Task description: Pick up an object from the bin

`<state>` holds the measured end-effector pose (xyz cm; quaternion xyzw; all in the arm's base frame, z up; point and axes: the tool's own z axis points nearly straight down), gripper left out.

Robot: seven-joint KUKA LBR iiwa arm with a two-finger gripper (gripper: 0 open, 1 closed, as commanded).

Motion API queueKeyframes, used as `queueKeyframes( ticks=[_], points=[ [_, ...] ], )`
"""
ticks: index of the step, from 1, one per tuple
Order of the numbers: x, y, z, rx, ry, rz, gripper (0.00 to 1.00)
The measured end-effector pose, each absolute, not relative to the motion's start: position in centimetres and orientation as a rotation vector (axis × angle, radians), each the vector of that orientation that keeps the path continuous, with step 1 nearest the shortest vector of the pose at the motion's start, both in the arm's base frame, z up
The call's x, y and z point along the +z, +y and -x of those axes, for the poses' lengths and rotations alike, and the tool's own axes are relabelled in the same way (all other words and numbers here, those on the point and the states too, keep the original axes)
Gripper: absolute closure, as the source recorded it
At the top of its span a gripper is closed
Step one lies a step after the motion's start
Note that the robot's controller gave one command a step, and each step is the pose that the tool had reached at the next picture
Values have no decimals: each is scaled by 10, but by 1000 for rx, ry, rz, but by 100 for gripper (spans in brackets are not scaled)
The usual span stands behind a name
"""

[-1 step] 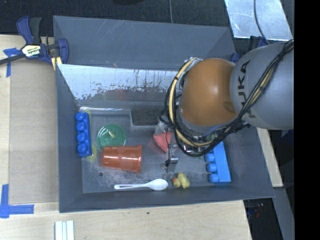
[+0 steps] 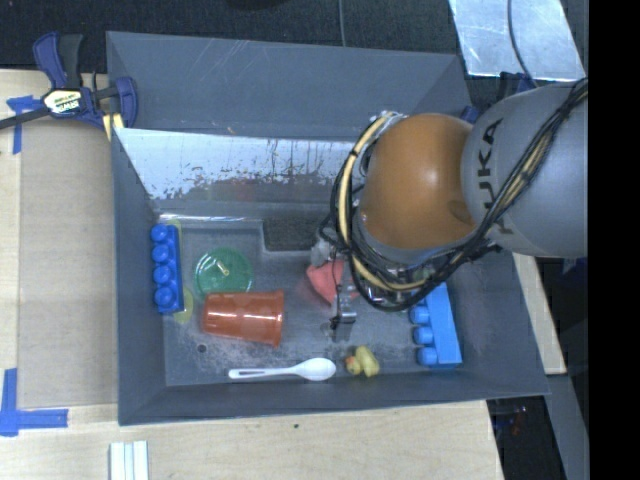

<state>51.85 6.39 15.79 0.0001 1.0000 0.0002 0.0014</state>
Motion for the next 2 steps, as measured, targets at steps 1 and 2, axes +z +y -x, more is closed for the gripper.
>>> queueKeyframes(
  ticks=[1, 2],
  points=[
    [123, 64, -582, 2, 3132, -52, 0],
    [93, 105, -596, 0, 3129, 159, 0]
  ],
)
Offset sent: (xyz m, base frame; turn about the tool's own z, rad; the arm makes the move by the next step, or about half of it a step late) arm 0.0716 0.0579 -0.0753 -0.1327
